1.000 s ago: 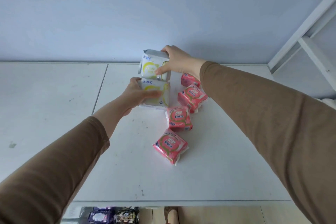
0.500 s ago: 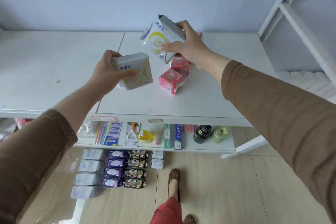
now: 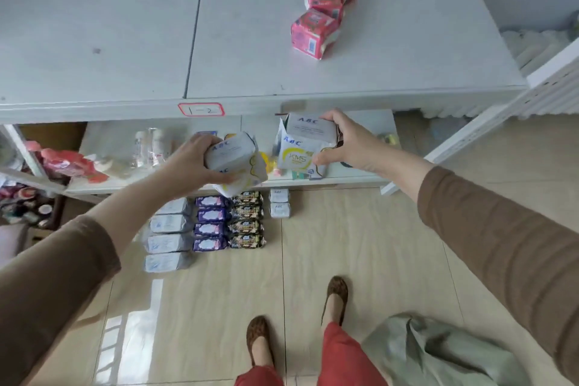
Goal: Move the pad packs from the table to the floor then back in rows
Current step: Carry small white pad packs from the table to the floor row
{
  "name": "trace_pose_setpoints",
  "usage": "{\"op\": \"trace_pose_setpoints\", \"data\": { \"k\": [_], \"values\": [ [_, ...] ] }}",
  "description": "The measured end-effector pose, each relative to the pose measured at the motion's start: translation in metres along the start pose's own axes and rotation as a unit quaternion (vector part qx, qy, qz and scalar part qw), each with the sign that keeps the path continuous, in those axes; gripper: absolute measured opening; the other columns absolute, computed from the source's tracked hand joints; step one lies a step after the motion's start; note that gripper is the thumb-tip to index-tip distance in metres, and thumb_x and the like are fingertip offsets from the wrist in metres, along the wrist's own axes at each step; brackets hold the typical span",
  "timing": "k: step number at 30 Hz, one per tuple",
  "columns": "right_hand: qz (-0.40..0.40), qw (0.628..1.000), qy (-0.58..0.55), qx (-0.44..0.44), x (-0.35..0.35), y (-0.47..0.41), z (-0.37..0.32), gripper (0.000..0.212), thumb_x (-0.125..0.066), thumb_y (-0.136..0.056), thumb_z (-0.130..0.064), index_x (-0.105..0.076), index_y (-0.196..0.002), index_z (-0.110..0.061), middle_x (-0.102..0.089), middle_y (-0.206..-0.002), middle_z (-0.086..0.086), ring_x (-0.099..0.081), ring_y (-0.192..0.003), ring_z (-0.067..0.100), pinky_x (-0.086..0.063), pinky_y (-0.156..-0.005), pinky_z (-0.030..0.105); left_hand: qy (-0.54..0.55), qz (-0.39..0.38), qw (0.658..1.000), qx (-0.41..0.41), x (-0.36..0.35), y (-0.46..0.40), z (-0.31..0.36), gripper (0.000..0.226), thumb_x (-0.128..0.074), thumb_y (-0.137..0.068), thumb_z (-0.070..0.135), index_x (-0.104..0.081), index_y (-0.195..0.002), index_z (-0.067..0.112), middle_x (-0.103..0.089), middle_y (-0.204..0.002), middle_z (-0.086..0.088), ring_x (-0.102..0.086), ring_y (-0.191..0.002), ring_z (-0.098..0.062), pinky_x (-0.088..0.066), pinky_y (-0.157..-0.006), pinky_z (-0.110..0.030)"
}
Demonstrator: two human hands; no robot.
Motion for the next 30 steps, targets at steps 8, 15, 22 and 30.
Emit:
{"op": "trace_pose_setpoints", "data": {
  "k": [8, 15, 22, 30],
  "values": [
    [0.035, 0.994, -0.002, -0.099, -0.104, 0.026, 0.158, 0.081, -0.088, -0.071, -0.019, -0.04, -0.136, -0.028, -0.058, -0.125, -0.007, -0.057, -0.114, 0.019, -0.045, -0.092, 0.022, -0.024, -0.119, 0.992, 0.041, -0.163, 0.009, -0.098, 0.089, -0.085, -0.063, 0.053, -0.047, -0.141, 0.031, -0.052, -0.125, 0.003, -0.056, -0.108, -0.022, -0.047, -0.087, -0.033],
    [0.034, 0.985, 0.007, -0.171, -0.198, 0.003, 0.33, 0.07, -0.091, -0.065, -0.029, -0.044, -0.117, -0.028, -0.06, -0.114, -0.007, -0.059, -0.104, 0.014, -0.047, -0.076, 0.023, -0.041, -0.137, 0.987, 0.073, -0.334, -0.031, -0.169, 0.069, -0.085, -0.066, 0.045, -0.047, -0.119, 0.019, -0.055, -0.106, 0.002, -0.052, -0.091, -0.021, -0.039, -0.071, -0.033],
    [0.054, 0.987, 0.023, -0.147, -0.281, -0.048, 0.479, 0.064, -0.087, -0.064, -0.035, -0.047, -0.113, -0.036, -0.054, -0.11, -0.004, -0.054, -0.105, 0.02, -0.052, -0.085, 0.038, -0.098, -0.125, 0.986, 0.043, -0.48, -0.11, -0.24, 0.067, -0.081, -0.073, 0.026, -0.044, -0.128, 0.012, -0.052, -0.12, -0.011, -0.053, -0.107, -0.031, -0.038, -0.079, -0.034],
    [0.058, 0.99, 0.03, -0.129, -0.356, -0.094, 0.59, 0.061, -0.08, -0.068, -0.032, -0.044, -0.117, -0.036, -0.051, -0.106, -0.016, -0.045, -0.101, 0.014, -0.05, -0.082, 0.036, -0.191, -0.086, 0.978, -0.012, -0.576, -0.189, -0.293, 0.06, -0.078, -0.072, 0.012, -0.044, -0.122, 0.01, -0.042, -0.12, -0.012, -0.058, -0.098, -0.037, -0.051, -0.077, -0.046]
  ]
}}
Point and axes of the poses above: each hand's wrist, its own y-axis away from the middle knuckle, its own x-axis out of the back of the hand, z = x × y, the point moved 5 cm from there along -y, towards the middle knuckle
